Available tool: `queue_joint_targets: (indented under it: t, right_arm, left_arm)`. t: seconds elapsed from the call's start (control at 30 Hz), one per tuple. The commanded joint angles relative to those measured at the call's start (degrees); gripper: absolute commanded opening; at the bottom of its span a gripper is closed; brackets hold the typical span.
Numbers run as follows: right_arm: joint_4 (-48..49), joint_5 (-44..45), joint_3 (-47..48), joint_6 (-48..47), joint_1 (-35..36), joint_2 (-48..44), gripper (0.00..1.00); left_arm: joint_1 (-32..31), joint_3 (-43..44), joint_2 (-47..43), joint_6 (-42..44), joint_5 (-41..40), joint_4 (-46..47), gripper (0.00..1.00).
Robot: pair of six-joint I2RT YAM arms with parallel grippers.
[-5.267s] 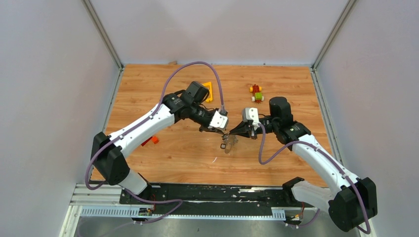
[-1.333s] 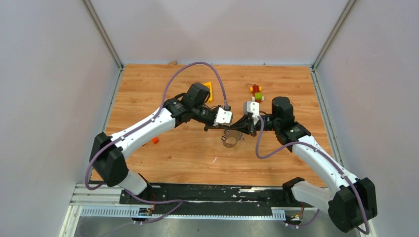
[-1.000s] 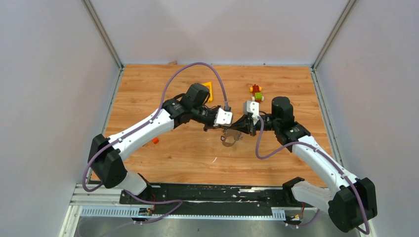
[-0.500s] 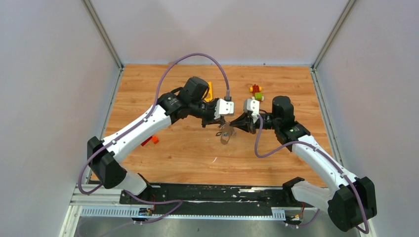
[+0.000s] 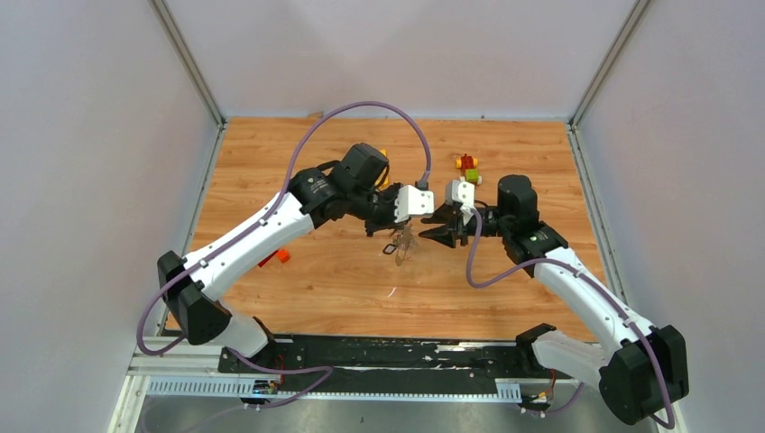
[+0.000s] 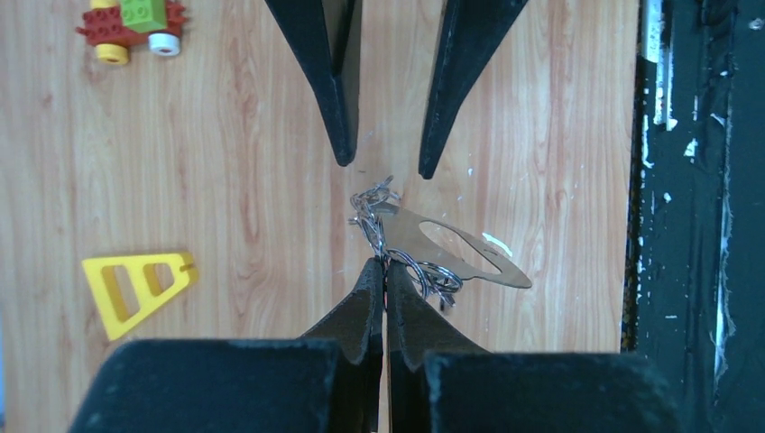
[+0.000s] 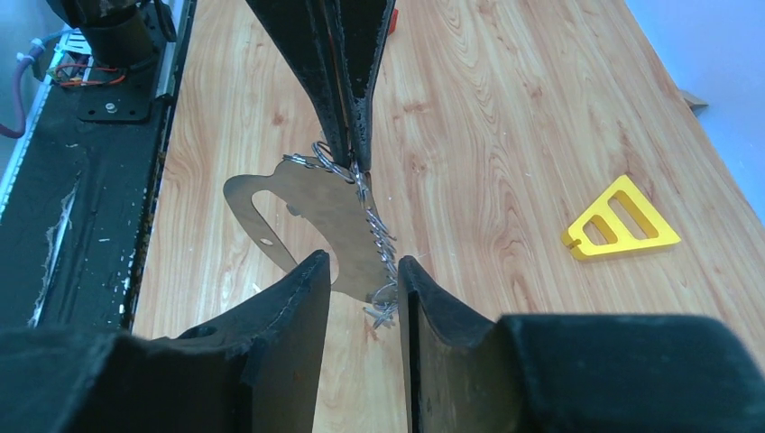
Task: Put the keys on the keyring
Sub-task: Adjust the key on the keyring.
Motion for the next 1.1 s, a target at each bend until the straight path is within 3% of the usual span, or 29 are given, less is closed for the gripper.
queue_joint_targets:
  t: [0.0, 0.17, 0.43, 0.7, 1.07]
  right_arm:
    - [3.2, -4.2, 2.4, 4.2, -0.4, -0.3, 0.34]
    - [10.5, -9.3, 1.9, 12.1, -0.4, 1.5, 0.35]
    - [22.9, -14.2, 1.3, 24.2, -0.3, 5.7, 0.36]
    - [25.0, -15.1, 2.6, 25.4, 0.9, 7.6, 0.37]
    - [26.8, -14.7, 2.5, 26.8, 3.3, 8.9, 0.32]
  left_arm:
    - [-2.9, 5.2, -0.8, -2.4, -8.6, -4.4, 0.0]
    - [-4.8, 12.9, 2.6, -4.0, -14.4, -12.9, 0.0]
    - [-6.5, 21.5, 6.2, -5.7, -14.1, -22.8, 0.0]
    - [-6.6, 25.5, 9.0, -7.1, -11.3, -27.3, 0.0]
    - [-6.6, 24.5, 9.0, -8.3, -9.6, -25.9, 0.0]
